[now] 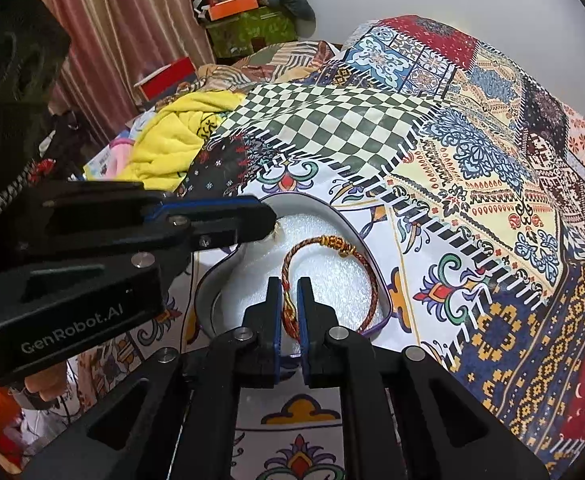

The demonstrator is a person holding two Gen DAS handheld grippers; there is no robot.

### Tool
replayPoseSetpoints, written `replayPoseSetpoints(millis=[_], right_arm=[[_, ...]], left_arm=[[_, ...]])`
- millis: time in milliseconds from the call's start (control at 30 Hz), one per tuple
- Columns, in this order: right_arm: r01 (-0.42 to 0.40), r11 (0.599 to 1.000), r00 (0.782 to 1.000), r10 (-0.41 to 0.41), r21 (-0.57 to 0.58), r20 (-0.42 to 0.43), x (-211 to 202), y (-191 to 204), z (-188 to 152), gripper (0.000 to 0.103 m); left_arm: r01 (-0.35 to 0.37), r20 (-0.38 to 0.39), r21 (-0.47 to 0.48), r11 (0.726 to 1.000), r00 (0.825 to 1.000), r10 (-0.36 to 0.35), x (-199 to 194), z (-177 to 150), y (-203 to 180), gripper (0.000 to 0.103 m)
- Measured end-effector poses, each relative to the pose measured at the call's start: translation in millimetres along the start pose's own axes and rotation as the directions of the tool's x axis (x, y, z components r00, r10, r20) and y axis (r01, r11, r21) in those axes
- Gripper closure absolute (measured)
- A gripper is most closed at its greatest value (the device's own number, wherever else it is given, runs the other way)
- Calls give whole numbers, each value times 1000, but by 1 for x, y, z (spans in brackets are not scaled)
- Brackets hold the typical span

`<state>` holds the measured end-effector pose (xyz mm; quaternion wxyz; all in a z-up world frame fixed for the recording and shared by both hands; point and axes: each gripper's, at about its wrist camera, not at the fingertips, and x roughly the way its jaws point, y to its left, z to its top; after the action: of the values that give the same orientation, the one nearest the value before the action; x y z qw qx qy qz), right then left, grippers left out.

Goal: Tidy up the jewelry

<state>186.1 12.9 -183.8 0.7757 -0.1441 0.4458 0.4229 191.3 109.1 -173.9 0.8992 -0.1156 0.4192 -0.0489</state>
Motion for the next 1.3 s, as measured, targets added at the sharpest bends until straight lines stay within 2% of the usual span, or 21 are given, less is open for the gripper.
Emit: replayPoseSetpoints(millis=[133,267,467,700,800,1100,1300], right_arm=[[17,1000,1000,-17,6,17,-8,0,-1,75],[44,999,998,-45,24,51,-27,-1,-2,74],[97,993,989,-103,67,106,-60,-6,-7,74],[151,981,971,-170,121,166,-103,-13,-21,73],[174,974,963,-200,146,182,-116,-16,-29,64],[217,948,949,-260,234,176,-138,-38,-66,64],[219,932,952,-269,289,144,-141,-57,-92,64]], left_arm=[[-39,25,42,998,999,38,-13,-1,-8,96],[-75,62,64,995,996,71,-34,-3,-13,90],[-123,124,68,990,986,114,-67,-2,-18,73],[-133,168,77,988,979,118,-95,-10,-33,61],[-129,174,83,988,978,113,-101,-16,-41,59],[-116,137,101,988,985,101,-96,-34,-65,57],[-80,83,115,990,994,71,-75,-43,-83,57]])
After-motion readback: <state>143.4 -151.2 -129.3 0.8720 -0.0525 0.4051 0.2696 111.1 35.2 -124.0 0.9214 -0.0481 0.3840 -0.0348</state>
